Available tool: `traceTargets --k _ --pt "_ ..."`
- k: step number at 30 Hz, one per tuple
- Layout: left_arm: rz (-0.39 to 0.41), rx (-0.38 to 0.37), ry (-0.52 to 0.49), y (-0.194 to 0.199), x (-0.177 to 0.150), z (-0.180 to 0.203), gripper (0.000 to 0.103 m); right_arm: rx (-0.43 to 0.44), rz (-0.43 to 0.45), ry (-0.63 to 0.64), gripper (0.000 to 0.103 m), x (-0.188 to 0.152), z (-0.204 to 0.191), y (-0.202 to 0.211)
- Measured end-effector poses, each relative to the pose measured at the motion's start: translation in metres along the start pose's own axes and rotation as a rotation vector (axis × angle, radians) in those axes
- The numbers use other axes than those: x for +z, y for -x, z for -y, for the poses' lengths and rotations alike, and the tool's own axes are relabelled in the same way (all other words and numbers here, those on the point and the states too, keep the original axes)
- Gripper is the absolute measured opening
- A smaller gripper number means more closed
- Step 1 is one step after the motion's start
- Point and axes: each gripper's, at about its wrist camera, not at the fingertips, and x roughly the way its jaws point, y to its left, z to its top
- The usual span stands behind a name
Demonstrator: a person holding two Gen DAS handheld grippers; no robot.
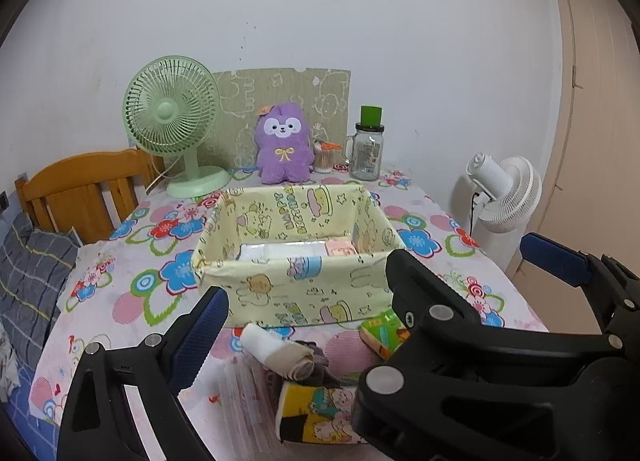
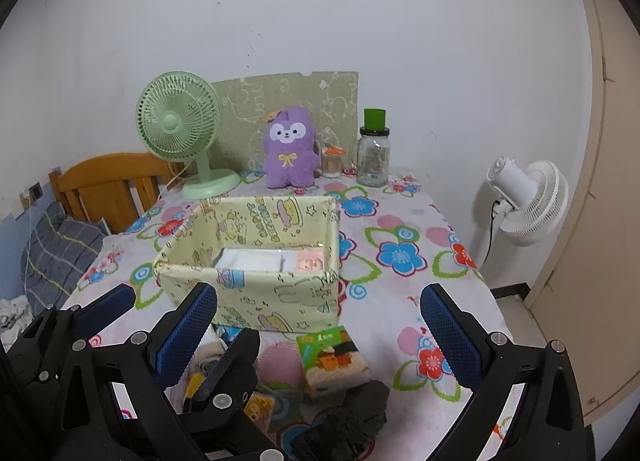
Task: Organize soft objects
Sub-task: 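Withdraw both open tools from the box back toward the remaining items, then grasp the yellow bear-print pouch with the left tool while the right tool grasps the black bundle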
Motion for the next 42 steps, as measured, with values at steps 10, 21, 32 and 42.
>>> traceTargets --k 10,21,32,42 --pt "-0.014 -0.009 -0.013 -0.003 -0.017 0.007 0.097 -0.009 -0.018 -0.006 0.102 -0.020 0.007 -0.003" --pt "-0.027 -0.011 -0.014 -0.009 -0.035 0.011 0.097 -0.027 -0.035 -0.014 0.100 -0.038 0.011 -0.006" --pt "-0.046 -0.054 -0.036 -0.017 -0.057 0.014 0.097 -0.030 -0.057 -0.032 0.100 -0.063 0.012 -0.012" --pt "-0.055 -0.050 -0.035 -0.021 -0.078 0.016 0.097 -0.052 -0.083 -0.057 0.099 -0.086 0.016 -0.017"
